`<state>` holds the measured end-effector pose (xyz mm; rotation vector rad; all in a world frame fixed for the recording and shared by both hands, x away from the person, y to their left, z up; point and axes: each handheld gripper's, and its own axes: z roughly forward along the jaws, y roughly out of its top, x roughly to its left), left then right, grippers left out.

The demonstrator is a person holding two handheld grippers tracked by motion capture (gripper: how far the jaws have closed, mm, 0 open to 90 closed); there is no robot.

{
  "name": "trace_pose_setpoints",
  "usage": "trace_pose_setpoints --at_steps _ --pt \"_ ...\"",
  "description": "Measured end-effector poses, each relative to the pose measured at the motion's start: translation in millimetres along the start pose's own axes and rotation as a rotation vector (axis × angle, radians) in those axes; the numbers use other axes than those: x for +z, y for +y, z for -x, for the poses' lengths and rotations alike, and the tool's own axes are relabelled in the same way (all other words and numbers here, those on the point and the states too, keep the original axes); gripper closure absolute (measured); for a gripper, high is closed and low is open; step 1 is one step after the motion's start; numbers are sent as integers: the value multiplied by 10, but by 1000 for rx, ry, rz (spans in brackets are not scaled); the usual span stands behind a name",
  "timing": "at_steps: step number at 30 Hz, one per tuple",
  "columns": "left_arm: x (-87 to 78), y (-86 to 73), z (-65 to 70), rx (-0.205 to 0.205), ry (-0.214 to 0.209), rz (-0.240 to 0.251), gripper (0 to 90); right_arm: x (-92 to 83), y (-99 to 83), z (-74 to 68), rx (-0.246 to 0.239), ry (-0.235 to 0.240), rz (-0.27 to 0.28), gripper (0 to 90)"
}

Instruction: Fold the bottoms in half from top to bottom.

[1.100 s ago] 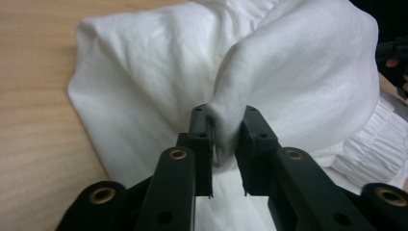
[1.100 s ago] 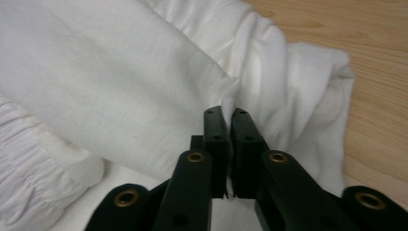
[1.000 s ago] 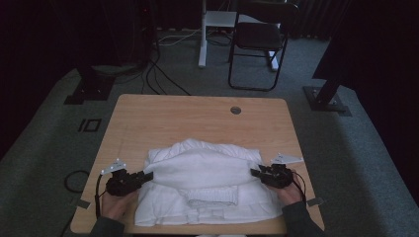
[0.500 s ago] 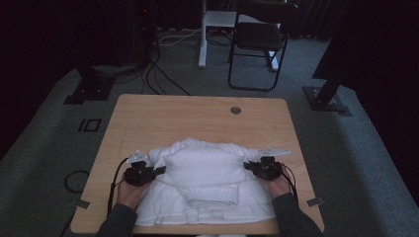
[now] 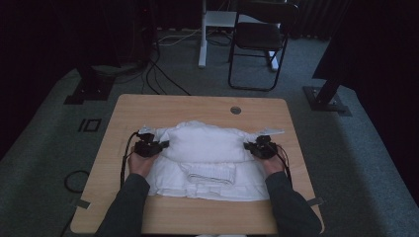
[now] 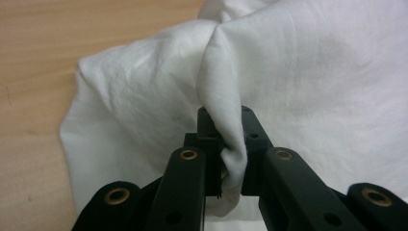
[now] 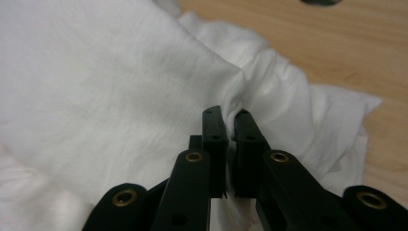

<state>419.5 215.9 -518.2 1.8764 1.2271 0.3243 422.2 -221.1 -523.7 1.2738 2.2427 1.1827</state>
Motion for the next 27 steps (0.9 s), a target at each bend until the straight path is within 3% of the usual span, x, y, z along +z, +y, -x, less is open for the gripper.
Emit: trace_pose_setpoints --at_steps 8,14,17,19,21,24,27 --pt "-415 146 -12 -16 -61 118 839 -417 96 69 24 46 121 865" --pt "-678 333 70 26 -84 180 842 -639 202 50 9 22 207 872" --pt "-739 359 104 23 -100 201 842 -705 237 41 5 15 234 872" --pt "-868 310 170 19 -141 227 841 -850 256 -9 -11 19 277 872" --pt "-930 217 203 18 -162 223 840 -927 210 -49 -27 33 277 872" --pt "-989 86 234 19 -190 211 835 -999 108 -96 -34 53 268 871" --pt "-1022 -215 281 17 -219 158 816 -1062 -155 -184 -43 87 226 867"
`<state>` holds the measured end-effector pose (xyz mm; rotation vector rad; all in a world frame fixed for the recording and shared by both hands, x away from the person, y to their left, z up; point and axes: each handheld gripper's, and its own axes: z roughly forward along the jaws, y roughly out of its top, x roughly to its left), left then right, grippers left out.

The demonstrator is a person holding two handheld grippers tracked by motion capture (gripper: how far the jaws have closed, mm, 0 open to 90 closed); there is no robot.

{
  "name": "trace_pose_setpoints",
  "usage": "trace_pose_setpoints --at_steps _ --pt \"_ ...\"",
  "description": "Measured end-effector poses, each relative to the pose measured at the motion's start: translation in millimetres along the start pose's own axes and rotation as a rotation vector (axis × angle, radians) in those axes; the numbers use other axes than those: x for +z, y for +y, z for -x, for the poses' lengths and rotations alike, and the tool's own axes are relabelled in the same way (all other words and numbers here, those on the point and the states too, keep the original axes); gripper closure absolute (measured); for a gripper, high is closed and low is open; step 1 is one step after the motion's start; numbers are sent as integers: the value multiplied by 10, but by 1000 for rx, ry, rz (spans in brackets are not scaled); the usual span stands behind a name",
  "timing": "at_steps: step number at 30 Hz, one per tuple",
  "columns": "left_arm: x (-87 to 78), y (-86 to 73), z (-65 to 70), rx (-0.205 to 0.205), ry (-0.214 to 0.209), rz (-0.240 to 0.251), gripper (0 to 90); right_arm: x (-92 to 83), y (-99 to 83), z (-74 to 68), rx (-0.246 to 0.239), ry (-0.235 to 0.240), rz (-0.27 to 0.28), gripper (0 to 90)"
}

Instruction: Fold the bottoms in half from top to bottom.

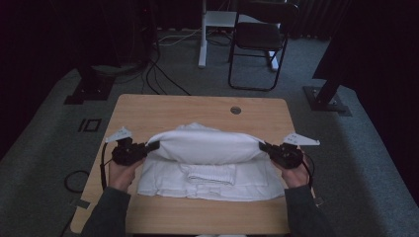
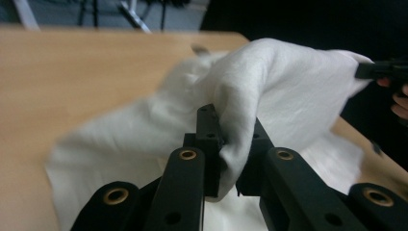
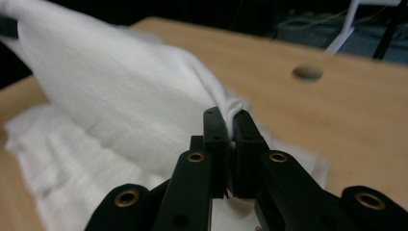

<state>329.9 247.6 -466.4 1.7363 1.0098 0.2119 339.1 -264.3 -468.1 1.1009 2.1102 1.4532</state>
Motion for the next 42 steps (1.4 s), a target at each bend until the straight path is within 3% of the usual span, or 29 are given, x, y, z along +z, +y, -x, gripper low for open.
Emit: trace_pose_setpoints --at_steps 2,3,5,7,8,9,10,14,17,20,22,27,30,34,36,39,42 --pt "-32 -156 7 -8 14 -23 753 -37 -149 -43 18 20 -21 858" --pt "-45 -190 9 -10 28 -24 653 -61 -282 -76 35 44 -60 791" --pt "-90 -216 5 -7 63 -14 582 -79 -348 -104 30 48 -86 661" --pt "-146 -155 16 -9 87 25 548 -113 -342 -142 25 26 -74 538" --pt "-146 -155 16 -9 87 25 543 -113 -342 -142 25 26 -74 538" --pt "-163 -13 88 13 99 62 543 -124 -298 -162 25 13 -57 508" --pt "-137 56 139 30 106 65 548 -105 -152 -233 14 -5 -9 514" --pt "203 240 364 65 88 19 629 190 89 -464 -7 -17 -1 585" --pt "565 236 462 83 69 -45 657 532 141 -643 -32 -20 -37 606" --pt "863 96 474 59 44 -125 672 832 66 -728 -54 -30 -115 616" --pt "965 -46 478 51 34 -169 676 914 -36 -754 -63 -30 -167 664" --pt "976 -379 510 65 12 -255 679 766 -320 -791 -76 -15 -214 703" --pt "865 -501 518 75 22 -264 675 620 -452 -793 -74 -41 -211 712" --pt "727 -681 524 109 108 -271 646 477 -618 -764 -42 -113 -204 734" --pt "708 -791 504 116 143 -280 644 484 -706 -751 -57 -157 -244 742" --pt "678 -895 461 88 145 -239 659 544 -842 -701 -18 -129 -297 737" --pt "698 -904 481 85 173 -227 675 576 -863 -661 -12 -113 -287 735"
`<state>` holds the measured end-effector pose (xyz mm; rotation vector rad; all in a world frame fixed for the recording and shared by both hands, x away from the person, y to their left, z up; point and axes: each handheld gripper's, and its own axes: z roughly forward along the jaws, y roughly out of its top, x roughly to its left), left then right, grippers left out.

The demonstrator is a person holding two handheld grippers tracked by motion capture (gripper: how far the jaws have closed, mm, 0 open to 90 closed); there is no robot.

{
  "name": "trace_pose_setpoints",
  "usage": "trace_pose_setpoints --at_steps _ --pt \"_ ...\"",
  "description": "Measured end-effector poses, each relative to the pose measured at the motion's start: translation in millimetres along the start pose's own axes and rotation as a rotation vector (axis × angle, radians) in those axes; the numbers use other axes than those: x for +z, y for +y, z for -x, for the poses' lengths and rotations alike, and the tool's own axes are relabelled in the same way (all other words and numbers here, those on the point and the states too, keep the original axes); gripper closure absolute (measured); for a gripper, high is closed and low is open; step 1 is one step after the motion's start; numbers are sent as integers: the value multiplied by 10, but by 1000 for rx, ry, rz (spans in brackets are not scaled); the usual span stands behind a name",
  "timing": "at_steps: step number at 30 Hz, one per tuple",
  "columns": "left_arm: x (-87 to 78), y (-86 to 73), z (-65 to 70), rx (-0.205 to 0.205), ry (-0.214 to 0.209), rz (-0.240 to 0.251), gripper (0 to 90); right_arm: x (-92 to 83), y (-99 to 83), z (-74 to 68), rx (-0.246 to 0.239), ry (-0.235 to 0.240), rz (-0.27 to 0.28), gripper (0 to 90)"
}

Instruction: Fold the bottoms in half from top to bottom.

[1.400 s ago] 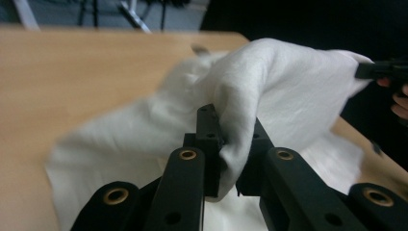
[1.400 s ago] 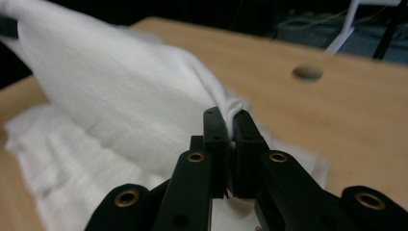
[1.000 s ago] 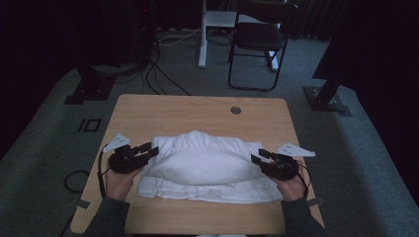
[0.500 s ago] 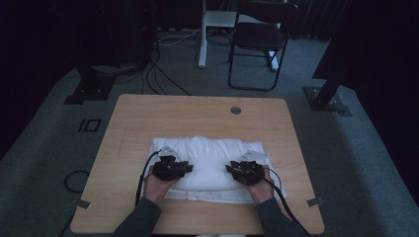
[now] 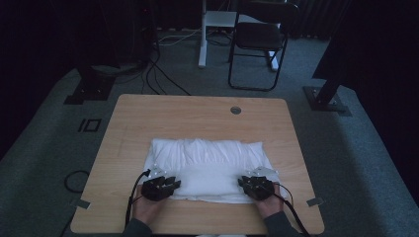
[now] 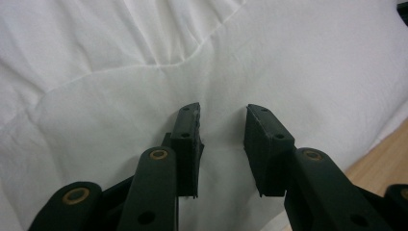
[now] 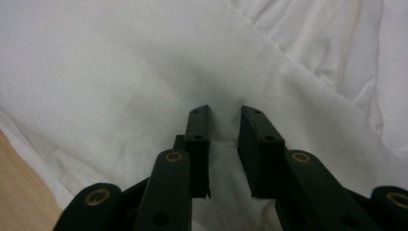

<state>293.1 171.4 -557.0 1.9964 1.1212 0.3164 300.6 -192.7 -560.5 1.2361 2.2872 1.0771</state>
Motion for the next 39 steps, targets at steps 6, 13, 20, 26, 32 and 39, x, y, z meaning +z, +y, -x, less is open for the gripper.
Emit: trace_pose_setpoints --at_steps 6,13,20,26,32,39 --pt "100 93 -9 -15 67 10 676 131 71 109 4 8 40 731" --pt "197 248 -178 -42 117 3 677 305 238 216 1 25 46 731" --pt "30 483 -334 -94 225 44 479 408 316 250 5 43 61 731" --pt "-37 623 -700 -153 342 9 243 408 311 254 7 45 63 731" --pt "102 502 -881 -210 366 -45 127 408 301 259 9 49 71 731" --pt "146 420 -953 -248 375 -86 53 408 294 265 6 53 75 730"
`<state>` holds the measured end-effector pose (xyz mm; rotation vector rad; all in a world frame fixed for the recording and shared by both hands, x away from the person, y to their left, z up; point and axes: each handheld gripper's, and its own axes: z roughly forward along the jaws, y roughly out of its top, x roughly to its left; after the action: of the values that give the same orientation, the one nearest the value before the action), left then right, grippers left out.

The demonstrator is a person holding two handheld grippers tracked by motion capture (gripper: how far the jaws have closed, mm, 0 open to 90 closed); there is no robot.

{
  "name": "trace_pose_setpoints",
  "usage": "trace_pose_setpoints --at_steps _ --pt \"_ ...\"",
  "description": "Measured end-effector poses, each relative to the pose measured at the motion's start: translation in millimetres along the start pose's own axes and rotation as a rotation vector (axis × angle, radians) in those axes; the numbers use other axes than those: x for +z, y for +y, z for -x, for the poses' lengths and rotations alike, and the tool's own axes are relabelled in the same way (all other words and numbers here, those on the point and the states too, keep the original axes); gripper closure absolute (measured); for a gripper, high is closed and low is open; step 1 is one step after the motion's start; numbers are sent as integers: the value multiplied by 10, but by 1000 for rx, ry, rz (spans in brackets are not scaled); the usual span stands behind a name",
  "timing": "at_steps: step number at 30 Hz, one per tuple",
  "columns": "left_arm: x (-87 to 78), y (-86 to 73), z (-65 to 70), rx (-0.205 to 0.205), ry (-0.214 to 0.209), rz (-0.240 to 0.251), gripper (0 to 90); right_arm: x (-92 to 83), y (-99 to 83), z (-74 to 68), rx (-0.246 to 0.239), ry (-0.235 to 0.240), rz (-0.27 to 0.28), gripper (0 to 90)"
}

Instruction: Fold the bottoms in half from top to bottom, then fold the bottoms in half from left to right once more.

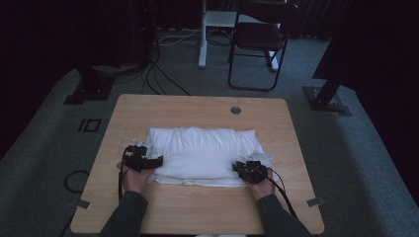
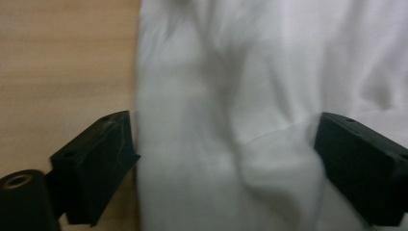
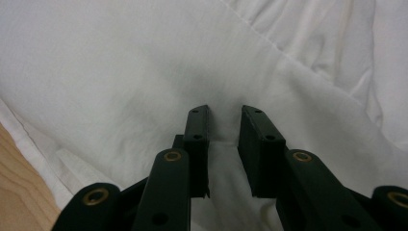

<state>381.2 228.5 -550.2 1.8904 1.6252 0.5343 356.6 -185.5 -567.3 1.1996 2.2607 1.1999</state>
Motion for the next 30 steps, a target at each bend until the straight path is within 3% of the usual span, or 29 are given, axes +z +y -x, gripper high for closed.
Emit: trace_pose_setpoints --at_steps 1,9,19,22,23,24,25,26,28,30 --pt "-1 -27 -22 -5 26 0 53 0 -1 0 1 1 0 730" --pt "-23 -110 -19 8 35 37 30 -2 -8 15 9 12 4 729" --pt "-36 -118 14 9 35 39 55 -2 -8 12 9 10 5 728" --pt "-64 -119 36 18 14 43 130 -3 -8 11 8 9 4 727" --pt "-75 -125 56 24 3 50 256 -2 -8 10 7 9 5 727" --pt "-95 -141 80 33 -26 62 320 -2 -8 9 7 9 5 727" --pt "-95 -141 80 33 -26 62 376 -2 -7 10 8 9 4 727" --pt "-104 -152 90 28 -57 74 438 -2 -7 11 9 10 4 727" --pt "-104 -162 97 28 -80 81 547 -2 -7 12 9 11 5 727" --pt "-104 -164 98 21 -91 82 574 -2 -7 12 9 11 5 726"
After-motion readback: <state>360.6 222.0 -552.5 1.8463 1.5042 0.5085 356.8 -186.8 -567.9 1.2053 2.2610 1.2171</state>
